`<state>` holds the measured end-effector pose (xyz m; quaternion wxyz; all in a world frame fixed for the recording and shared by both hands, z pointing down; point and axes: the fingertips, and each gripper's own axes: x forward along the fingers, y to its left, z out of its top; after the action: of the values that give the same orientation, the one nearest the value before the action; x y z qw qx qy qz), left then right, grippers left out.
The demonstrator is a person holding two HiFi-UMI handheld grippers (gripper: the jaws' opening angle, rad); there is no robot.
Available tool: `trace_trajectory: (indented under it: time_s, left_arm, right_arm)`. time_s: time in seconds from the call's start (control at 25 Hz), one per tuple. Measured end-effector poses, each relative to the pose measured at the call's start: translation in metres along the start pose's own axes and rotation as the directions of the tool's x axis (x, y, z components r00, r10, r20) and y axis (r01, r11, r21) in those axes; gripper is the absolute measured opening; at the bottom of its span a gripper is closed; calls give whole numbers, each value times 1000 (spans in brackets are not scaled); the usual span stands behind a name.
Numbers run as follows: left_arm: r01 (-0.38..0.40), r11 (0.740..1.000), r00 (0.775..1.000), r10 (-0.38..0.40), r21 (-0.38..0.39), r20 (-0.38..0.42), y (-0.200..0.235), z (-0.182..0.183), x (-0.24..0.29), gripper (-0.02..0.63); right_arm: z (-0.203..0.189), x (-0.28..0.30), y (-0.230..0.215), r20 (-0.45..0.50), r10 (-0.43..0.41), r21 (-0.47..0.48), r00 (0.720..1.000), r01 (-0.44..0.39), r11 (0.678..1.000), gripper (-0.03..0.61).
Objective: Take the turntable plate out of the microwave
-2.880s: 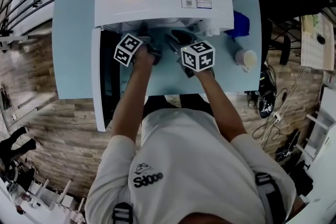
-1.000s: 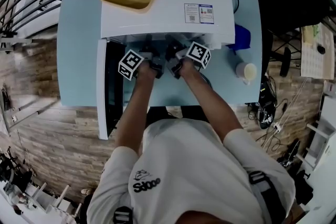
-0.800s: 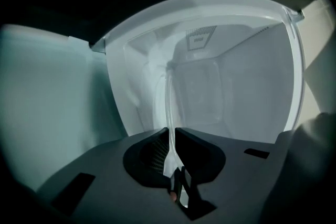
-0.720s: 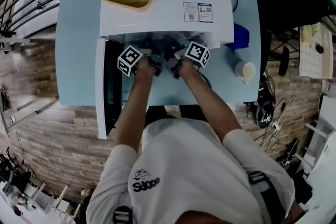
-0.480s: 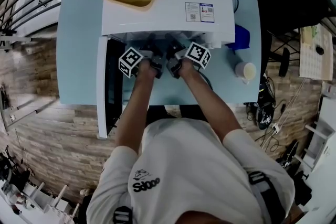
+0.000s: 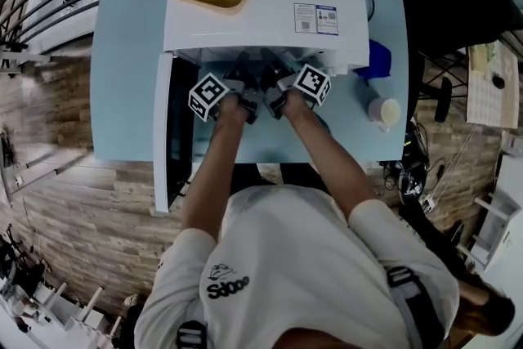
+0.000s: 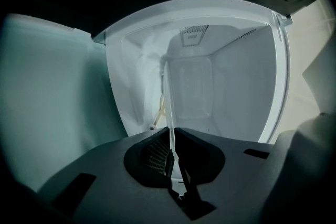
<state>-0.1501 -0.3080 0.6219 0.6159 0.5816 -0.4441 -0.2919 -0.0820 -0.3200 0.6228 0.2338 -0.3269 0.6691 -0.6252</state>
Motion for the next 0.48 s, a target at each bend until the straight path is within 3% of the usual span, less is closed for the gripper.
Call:
trace_trajectory:
  time_s: [0.48]
  left_arm:
    - [4, 1000, 1000, -4, -3, 9, 3, -11, -11, 40]
  right_arm:
    - [-6, -10, 0, -26, -1, -24, 1000, 0, 1000, 48]
